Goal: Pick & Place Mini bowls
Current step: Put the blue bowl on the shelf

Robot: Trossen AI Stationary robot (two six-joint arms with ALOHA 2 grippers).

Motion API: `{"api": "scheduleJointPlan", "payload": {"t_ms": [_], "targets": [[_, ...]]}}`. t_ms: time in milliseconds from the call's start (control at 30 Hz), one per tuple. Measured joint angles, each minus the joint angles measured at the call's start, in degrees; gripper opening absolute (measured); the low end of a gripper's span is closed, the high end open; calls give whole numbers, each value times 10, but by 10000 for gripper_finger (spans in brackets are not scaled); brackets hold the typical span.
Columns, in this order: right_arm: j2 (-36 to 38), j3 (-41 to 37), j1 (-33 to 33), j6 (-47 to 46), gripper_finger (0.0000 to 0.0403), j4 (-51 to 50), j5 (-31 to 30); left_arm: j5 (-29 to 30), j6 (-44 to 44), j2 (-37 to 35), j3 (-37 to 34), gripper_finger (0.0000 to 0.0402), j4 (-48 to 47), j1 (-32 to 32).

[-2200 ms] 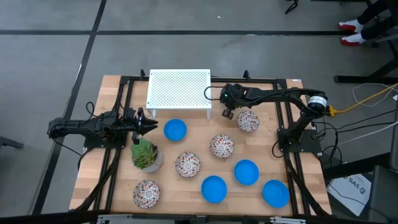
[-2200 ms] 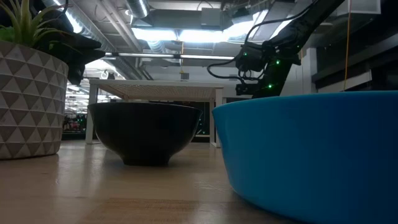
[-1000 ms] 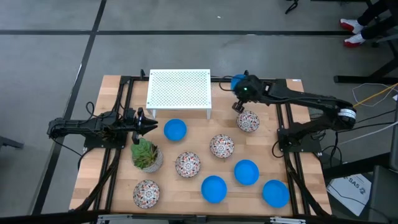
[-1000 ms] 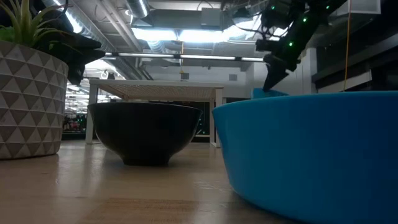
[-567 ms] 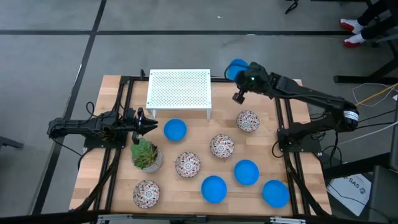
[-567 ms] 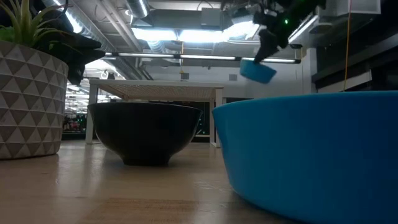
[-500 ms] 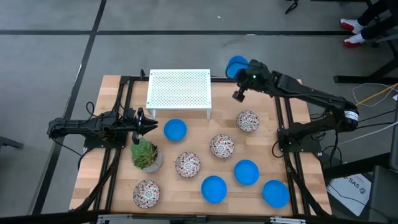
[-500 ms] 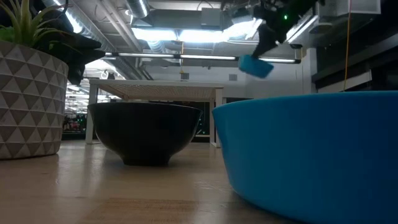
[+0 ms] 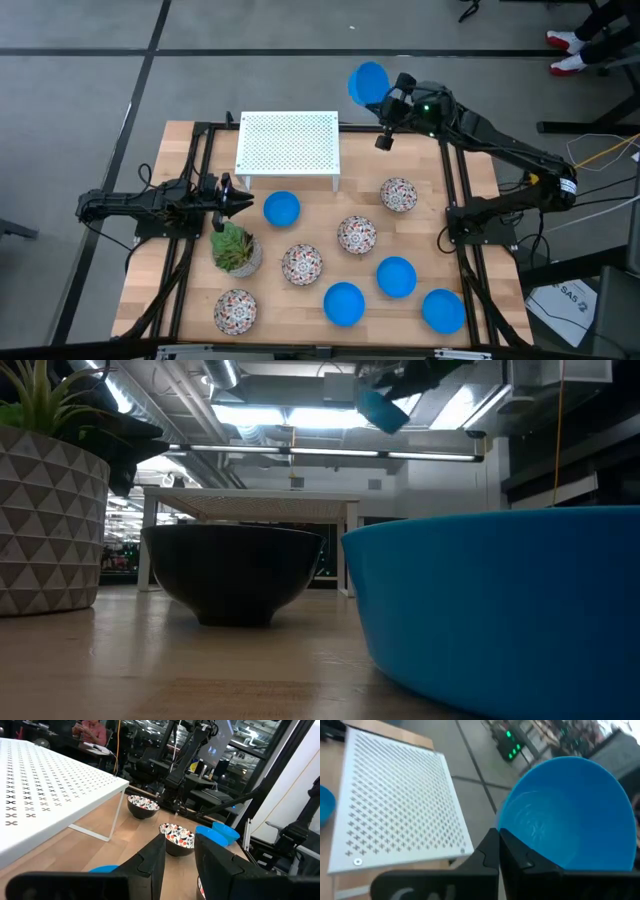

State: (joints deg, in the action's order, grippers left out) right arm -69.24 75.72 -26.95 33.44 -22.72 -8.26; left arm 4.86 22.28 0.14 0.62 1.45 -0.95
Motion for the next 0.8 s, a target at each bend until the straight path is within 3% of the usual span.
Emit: {"api": "scheduleJointPlan", "payload": {"t_ms": [200, 800], "targets": [[-27, 27, 4, 29, 2, 29, 64, 0, 0, 0, 0, 100, 0, 0], [-202, 171, 55, 84, 2, -79, 69, 0, 0, 0, 0, 100, 0, 0]]}}
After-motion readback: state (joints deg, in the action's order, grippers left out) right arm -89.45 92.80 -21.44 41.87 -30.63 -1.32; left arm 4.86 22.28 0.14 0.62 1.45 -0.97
